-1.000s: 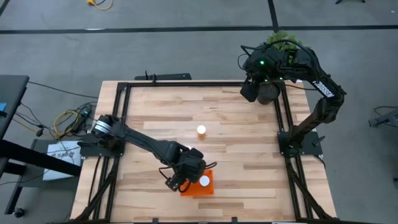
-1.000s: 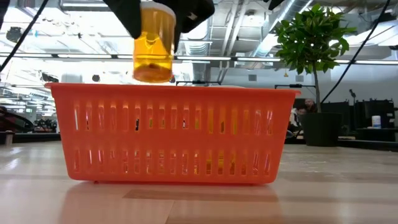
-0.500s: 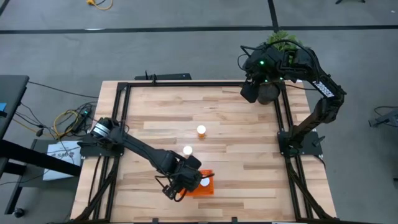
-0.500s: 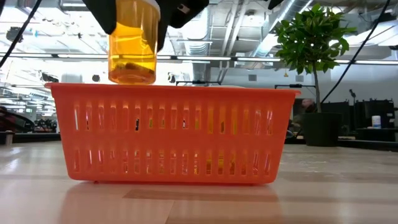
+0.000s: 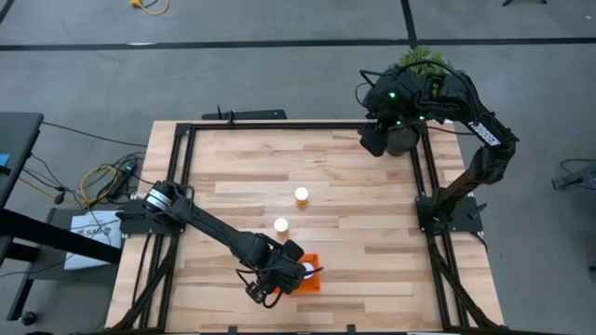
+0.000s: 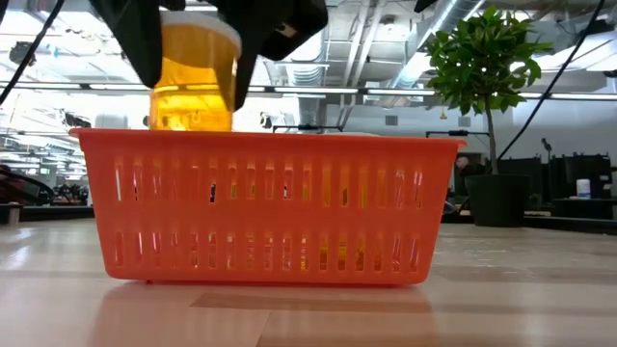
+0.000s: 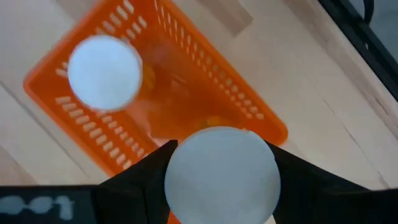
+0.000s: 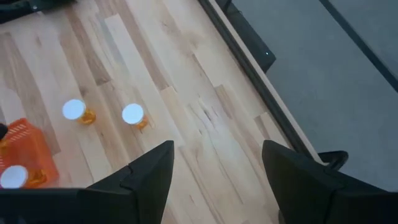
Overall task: Pick and place pill bottles into a basket
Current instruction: Put the orange pill bottle into the orange bin
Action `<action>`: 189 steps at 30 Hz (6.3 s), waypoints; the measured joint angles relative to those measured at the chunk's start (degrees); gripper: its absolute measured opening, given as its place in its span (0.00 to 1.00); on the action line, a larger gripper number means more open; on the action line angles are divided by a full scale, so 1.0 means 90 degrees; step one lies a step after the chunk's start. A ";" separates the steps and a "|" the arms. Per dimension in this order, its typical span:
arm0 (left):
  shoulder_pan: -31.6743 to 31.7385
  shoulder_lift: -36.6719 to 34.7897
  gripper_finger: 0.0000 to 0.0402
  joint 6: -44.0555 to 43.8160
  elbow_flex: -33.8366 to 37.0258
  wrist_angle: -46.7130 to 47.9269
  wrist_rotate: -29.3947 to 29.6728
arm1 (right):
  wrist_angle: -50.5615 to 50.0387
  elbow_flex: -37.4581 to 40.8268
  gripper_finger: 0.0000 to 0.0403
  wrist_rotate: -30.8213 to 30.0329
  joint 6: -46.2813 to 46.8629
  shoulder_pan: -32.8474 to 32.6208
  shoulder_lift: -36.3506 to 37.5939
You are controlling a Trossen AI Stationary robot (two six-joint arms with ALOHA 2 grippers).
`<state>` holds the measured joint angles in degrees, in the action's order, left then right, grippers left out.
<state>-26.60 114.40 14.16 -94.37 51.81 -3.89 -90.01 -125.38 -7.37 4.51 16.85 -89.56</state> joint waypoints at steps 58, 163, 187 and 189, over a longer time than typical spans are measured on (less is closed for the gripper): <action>-0.0042 0.0396 0.64 0.0043 -0.0076 0.0028 -0.0117 | -0.0001 0.0000 0.60 0.0004 0.0004 -0.0288 0.0000; 0.3622 -0.3453 0.64 0.1618 0.3334 -0.1733 -0.1275 | 0.4554 0.6773 0.60 -0.0883 0.0835 -0.2124 0.2120; 0.3268 -0.3324 0.64 0.0795 0.3337 -0.1425 -0.0301 | 0.4481 0.6771 0.60 -0.1254 0.0619 -0.2186 0.2120; 0.3164 -0.3324 0.64 0.0698 0.3337 -0.1455 -0.0189 | 0.4480 0.6771 0.60 -0.1342 0.0661 -0.2209 0.2120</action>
<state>1.87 84.49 20.44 -64.34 38.71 -5.59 -49.69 -64.45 -19.44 10.46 -3.03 -70.48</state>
